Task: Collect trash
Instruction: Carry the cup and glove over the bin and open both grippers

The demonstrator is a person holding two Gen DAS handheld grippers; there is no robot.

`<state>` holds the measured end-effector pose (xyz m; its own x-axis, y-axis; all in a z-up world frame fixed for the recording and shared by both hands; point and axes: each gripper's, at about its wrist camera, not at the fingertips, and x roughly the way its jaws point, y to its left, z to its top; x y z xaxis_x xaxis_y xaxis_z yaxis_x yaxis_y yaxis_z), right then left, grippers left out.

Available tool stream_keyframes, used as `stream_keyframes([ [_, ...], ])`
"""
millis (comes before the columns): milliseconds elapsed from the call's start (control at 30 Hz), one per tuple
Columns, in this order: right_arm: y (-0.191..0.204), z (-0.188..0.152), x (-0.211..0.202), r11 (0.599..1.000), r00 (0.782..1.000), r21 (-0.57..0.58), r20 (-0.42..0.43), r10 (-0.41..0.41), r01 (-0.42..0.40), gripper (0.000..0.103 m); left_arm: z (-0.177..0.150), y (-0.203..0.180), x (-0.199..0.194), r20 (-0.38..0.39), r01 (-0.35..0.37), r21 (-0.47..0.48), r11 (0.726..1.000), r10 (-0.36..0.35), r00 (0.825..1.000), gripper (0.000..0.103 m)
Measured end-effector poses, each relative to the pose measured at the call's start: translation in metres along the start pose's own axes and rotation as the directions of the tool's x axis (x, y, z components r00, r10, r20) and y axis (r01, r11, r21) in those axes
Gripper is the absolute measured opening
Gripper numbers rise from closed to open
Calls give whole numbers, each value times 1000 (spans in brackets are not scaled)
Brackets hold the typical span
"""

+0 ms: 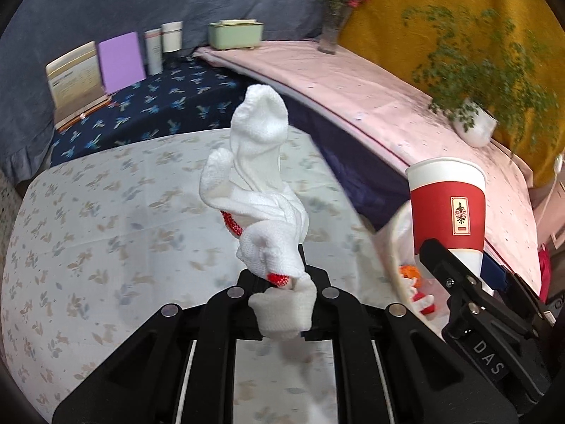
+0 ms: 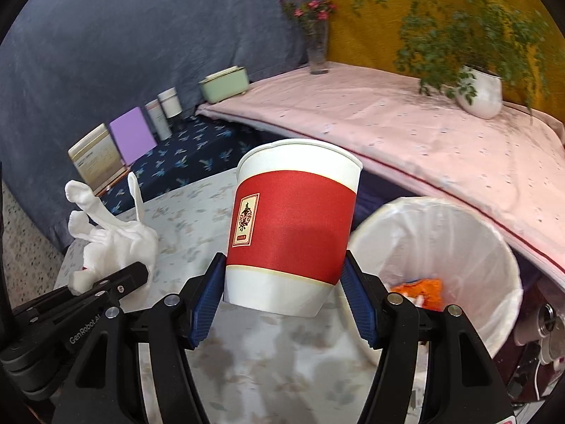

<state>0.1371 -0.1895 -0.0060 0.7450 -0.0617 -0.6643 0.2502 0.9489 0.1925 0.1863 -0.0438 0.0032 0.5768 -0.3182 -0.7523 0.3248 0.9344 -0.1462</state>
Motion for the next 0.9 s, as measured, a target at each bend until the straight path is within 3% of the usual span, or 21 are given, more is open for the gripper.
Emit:
stream_keyframes([
  [500,-122,-3,-33,985,993,134,30,-118,113,62,-7,-129,9,-30,101,163,981,-98,995,11],
  [900,-174,-11,-38,970,989,197,19,-146,139,62,-12,-177,23,-63,126,229,965,-114,991,11],
])
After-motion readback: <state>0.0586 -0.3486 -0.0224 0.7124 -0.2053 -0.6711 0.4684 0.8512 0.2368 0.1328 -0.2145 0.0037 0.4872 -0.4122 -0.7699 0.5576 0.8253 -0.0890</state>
